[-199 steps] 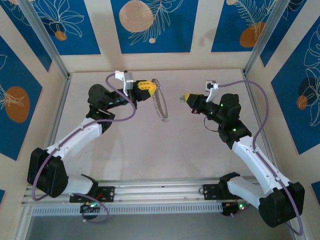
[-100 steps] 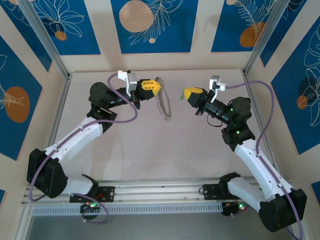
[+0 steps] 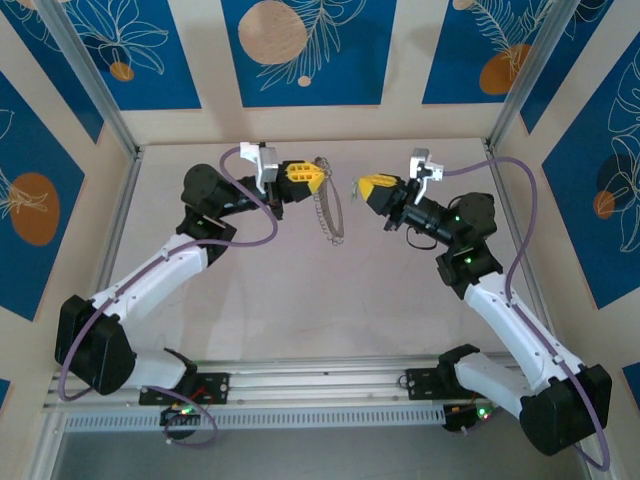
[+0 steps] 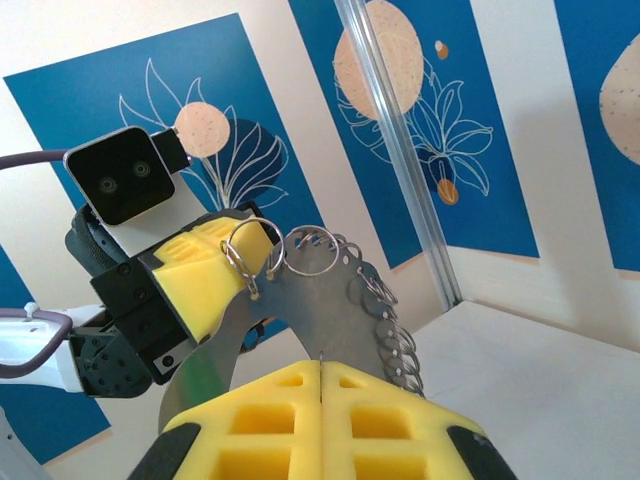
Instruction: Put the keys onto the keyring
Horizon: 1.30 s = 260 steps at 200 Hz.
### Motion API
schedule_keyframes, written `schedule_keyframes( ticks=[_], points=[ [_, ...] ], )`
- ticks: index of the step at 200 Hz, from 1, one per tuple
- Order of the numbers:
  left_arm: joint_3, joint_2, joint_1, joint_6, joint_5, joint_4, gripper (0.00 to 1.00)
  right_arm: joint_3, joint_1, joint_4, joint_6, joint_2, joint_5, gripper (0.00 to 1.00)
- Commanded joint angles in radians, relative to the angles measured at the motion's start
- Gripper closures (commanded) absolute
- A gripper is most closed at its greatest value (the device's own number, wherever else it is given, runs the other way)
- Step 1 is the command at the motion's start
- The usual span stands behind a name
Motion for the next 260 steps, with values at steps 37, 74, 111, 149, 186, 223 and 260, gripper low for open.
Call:
schedule_keyframes(
  ticks=[37, 74, 111, 149, 186, 223, 260],
  points=[
    [0.038, 0.012, -0.018, 0.036, 0.014, 0.012, 1.0, 0.074, 0.045, 0.056, -0.015, 0.026, 0.013, 1.0],
    [0.039, 0.019, -0.019, 0.037, 0.014, 0.012, 1.0, 0.093, 0.061, 0.057, -0.022, 0.044, 0.013, 1.0],
    [0.041, 0.022, -0.024, 0.037, 0.015, 0.014, 1.0, 0.111, 0.079, 0.059, -0.031, 0.073, 0.014, 1.0],
    [0.041, 0.023, -0.029, 0.037, 0.016, 0.01, 1.0, 0.122, 0.088, 0.056, -0.04, 0.091, 0.022, 1.0],
    [0.042, 0.02, -0.03, 0.036, 0.018, 0.011, 1.0, 0.125, 0.088, 0.052, -0.044, 0.097, 0.035, 1.0],
    [0.042, 0.019, -0.033, 0.035, 0.018, 0.014, 1.0, 0.128, 0.089, 0.051, -0.04, 0.11, 0.044, 1.0],
    [0.041, 0.014, -0.036, 0.037, 0.012, 0.018, 1.0, 0.122, 0.087, 0.05, -0.038, 0.115, 0.048, 1.0]
  ],
)
